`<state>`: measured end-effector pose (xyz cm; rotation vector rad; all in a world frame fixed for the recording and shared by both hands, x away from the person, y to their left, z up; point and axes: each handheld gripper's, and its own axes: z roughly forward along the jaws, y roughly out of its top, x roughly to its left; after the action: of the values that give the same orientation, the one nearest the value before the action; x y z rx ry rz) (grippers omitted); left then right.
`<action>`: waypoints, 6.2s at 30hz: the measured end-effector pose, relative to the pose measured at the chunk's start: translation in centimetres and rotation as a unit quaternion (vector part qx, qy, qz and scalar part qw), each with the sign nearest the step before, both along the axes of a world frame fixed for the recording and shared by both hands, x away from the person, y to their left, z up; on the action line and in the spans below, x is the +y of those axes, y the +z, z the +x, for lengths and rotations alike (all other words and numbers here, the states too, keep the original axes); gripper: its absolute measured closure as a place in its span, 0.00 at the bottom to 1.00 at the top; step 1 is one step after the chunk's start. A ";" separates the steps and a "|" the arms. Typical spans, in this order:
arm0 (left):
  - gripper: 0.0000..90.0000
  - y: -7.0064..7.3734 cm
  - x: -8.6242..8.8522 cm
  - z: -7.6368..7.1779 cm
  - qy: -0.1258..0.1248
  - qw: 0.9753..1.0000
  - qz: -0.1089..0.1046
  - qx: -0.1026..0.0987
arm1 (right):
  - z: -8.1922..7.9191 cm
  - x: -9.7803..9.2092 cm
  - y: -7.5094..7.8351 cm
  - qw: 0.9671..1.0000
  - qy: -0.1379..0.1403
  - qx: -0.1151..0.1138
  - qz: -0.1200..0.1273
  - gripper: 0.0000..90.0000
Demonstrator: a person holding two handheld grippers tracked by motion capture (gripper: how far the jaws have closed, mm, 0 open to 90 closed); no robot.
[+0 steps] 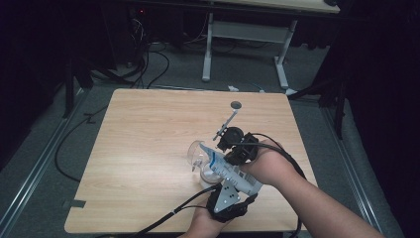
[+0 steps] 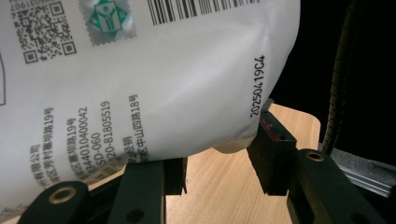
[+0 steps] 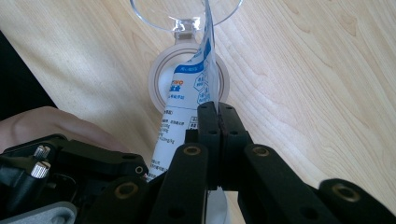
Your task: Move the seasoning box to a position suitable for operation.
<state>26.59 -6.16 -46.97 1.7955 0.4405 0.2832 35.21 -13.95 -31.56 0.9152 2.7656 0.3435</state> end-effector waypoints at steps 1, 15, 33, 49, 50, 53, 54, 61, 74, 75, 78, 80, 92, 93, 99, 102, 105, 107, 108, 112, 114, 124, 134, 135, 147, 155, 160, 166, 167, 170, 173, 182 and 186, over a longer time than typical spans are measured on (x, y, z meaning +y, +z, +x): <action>0.67 0.0 0.0 0.0 0.000 1.000 0.000 0.000 | 0.0 0.0 0.0 1.000 0.002 -0.001 -0.001 1.00; 0.67 0.2 0.0 0.1 0.000 1.000 0.000 0.000 | 0.1 0.0 0.1 1.000 0.000 -0.001 -0.001 1.00; 0.67 0.3 0.0 0.2 0.001 1.000 -0.004 0.003 | 0.3 0.3 -0.1 1.000 -0.001 -0.001 -0.003 1.00; 0.67 0.3 -0.1 0.2 0.000 1.000 -0.006 0.004 | 0.3 0.3 -0.2 1.000 0.001 0.000 -0.004 1.00; 0.67 0.3 -0.1 0.2 0.001 1.000 -0.007 0.004 | 0.3 0.3 -0.2 1.000 0.001 0.001 -0.004 1.00; 0.67 0.3 -0.1 0.1 0.000 1.000 -0.007 0.004 | 0.2 0.4 -0.2 1.000 0.000 0.001 -0.004 1.00; 0.67 0.3 -0.1 0.1 0.000 1.000 -0.007 0.004 | 0.2 0.4 -0.2 1.000 0.000 0.001 -0.004 1.00; 0.67 0.4 -0.1 0.1 0.000 1.000 -0.007 0.002 | 0.2 0.4 -0.2 1.000 0.000 0.001 -0.004 1.00; 0.67 0.4 -0.1 0.1 0.001 1.000 -0.011 0.003 | 0.3 0.4 -0.1 1.000 0.002 0.000 -0.006 1.00; 0.67 0.4 -0.1 0.1 0.001 1.000 -0.011 0.003 | 0.2 0.4 -0.1 1.000 0.000 0.001 -0.006 1.00; 0.67 0.4 -0.1 0.1 0.000 1.000 -0.011 0.003 | 0.3 0.4 -0.1 1.000 0.003 0.000 -0.006 1.00; 0.67 0.4 -0.1 0.1 0.001 1.000 -0.011 0.002 | 0.3 0.4 -0.1 1.000 0.003 0.000 -0.006 1.00; 0.66 0.6 0.0 0.1 0.002 1.000 -0.017 0.005 | 0.3 0.6 -0.1 1.000 0.004 -0.002 -0.006 1.00; 0.66 0.6 0.0 0.1 0.002 1.000 -0.017 0.005 | 0.3 0.7 -0.1 1.000 0.006 -0.003 -0.007 1.00; 0.66 0.6 0.0 0.2 0.002 1.000 -0.019 0.004 | 0.3 0.8 -0.1 1.000 0.008 -0.004 -0.008 1.00; 0.66 0.6 0.0 0.2 0.002 1.000 -0.019 0.004 | 0.3 0.8 -0.1 1.000 0.008 -0.004 -0.008 1.00; 0.66 0.6 0.1 0.2 0.002 1.000 -0.021 0.004 | 0.3 0.8 -0.1 1.000 0.007 -0.004 -0.008 1.00; 0.66 0.7 0.1 0.2 0.002 1.000 -0.022 0.004 | 0.3 0.8 0.0 1.000 0.006 -0.004 -0.007 1.00; 0.66 0.7 0.1 0.2 0.002 1.000 -0.022 0.004 | 0.3 0.8 0.0 1.000 0.007 -0.005 -0.007 1.00; 0.65 0.7 0.0 0.1 0.000 1.000 -0.022 0.002 | 0.3 0.8 0.0 1.000 0.007 -0.005 -0.007 1.00; 0.65 0.7 0.0 0.1 0.000 1.000 -0.021 0.002 | 0.3 0.8 0.0 1.000 0.007 -0.004 -0.006 1.00; 0.65 0.8 0.1 0.1 0.000 1.000 -0.022 0.003 | 0.3 0.8 0.0 1.000 0.007 -0.005 -0.003 1.00; 0.65 0.9 0.1 0.2 0.001 1.000 -0.023 0.002 | 0.3 0.8 0.1 1.000 0.007 -0.005 -0.002 1.00; 0.65 0.9 0.1 0.2 0.001 1.000 -0.023 0.002 | 0.3 0.8 0.1 1.000 0.008 -0.005 -0.002 1.00; 0.65 1.0 0.0 0.1 0.000 1.000 -0.024 0.001 | 0.3 0.7 0.1 1.000 0.007 -0.004 -0.001 1.00; 0.65 1.0 0.0 0.1 0.002 1.000 -0.026 0.002 | 0.3 0.8 0.0 1.000 0.008 -0.005 -0.003 1.00; 0.65 1.0 0.1 0.2 0.003 1.000 -0.027 0.003 | 0.3 0.9 -0.1 1.000 0.010 -0.005 -0.003 1.00; 0.65 1.0 0.1 0.1 0.003 1.000 -0.028 0.005 | 0.3 1.0 -0.1 1.000 0.010 -0.005 -0.003 1.00; 0.65 1.0 0.0 0.1 0.003 1.000 -0.028 0.004 | 0.4 1.0 -0.1 1.000 0.010 -0.005 -0.004 1.00; 0.65 0.9 0.0 0.1 0.003 1.000 -0.028 0.004 | 0.3 1.0 -0.1 1.000 0.010 -0.006 -0.004 1.00; 0.65 0.9 0.0 0.1 0.003 1.000 -0.029 0.004 | 0.3 1.0 0.0 1.000 0.010 -0.007 -0.004 1.00; 0.65 0.9 0.0 0.1 0.002 1.000 -0.030 0.005 | 0.3 0.9 0.0 1.000 0.010 -0.009 -0.005 1.00; 0.65 1.0 0.0 0.2 0.004 0.999 -0.032 0.007 | 0.3 1.0 0.0 1.000 0.010 -0.010 -0.006 1.00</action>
<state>26.78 -6.19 -46.00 1.7334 0.4608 0.2597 35.54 -12.96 -31.60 0.8774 2.7578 0.3384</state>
